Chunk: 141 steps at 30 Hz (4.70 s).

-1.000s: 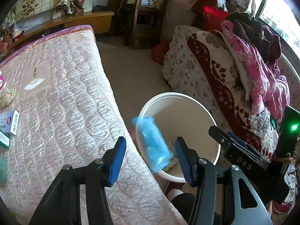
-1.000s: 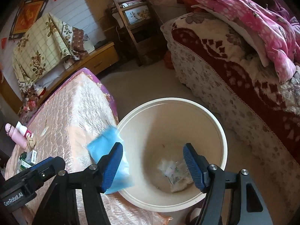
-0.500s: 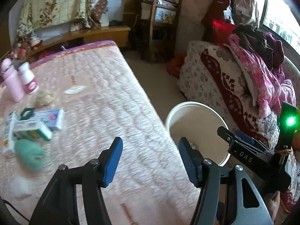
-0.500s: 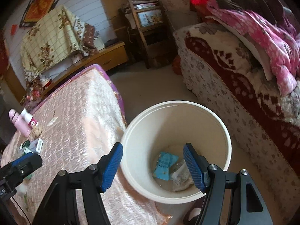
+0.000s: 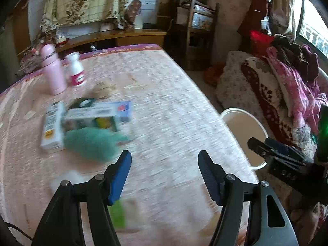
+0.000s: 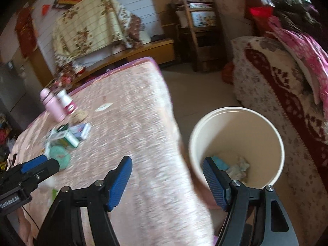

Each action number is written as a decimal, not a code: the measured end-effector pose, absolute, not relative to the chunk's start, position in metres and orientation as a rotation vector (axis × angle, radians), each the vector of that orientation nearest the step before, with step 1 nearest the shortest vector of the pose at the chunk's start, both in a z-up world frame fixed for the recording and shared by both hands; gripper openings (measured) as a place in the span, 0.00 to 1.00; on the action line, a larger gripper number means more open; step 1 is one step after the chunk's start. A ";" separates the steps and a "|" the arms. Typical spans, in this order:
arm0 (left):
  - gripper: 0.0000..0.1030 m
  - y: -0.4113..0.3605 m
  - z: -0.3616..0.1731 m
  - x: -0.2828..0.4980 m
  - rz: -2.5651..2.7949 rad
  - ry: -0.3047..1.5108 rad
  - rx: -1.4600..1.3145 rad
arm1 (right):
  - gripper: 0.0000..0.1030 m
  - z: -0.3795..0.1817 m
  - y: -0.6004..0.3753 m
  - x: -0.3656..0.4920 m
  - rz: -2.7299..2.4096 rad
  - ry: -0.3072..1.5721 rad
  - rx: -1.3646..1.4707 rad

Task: Collect trash
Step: 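Move both open tools back toward the bed, then grasp the white sponge with the left tool while the right tool grasps the green-white tissue pack, then carry sponge and tissue pack over the cream bucket and open both tools, then move both open tools back over the bed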

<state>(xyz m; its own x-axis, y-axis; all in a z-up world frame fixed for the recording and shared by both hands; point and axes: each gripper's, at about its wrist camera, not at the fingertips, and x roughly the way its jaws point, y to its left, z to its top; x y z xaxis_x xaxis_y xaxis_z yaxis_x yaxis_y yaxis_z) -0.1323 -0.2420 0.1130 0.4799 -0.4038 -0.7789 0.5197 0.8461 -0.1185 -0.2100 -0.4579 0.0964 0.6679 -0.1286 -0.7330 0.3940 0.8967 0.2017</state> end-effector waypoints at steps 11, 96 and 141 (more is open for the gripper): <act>0.67 -0.134 0.096 -0.100 -0.430 0.943 0.154 | 0.72 0.086 -0.359 -0.182 -0.040 0.874 0.310; 0.41 -0.415 0.082 -0.138 -0.846 0.967 0.288 | 0.56 0.077 -0.551 -0.223 -0.353 0.802 0.316; 0.67 -0.358 0.092 -0.121 -0.699 0.891 0.214 | 0.72 0.076 -0.540 -0.219 -0.461 0.782 0.323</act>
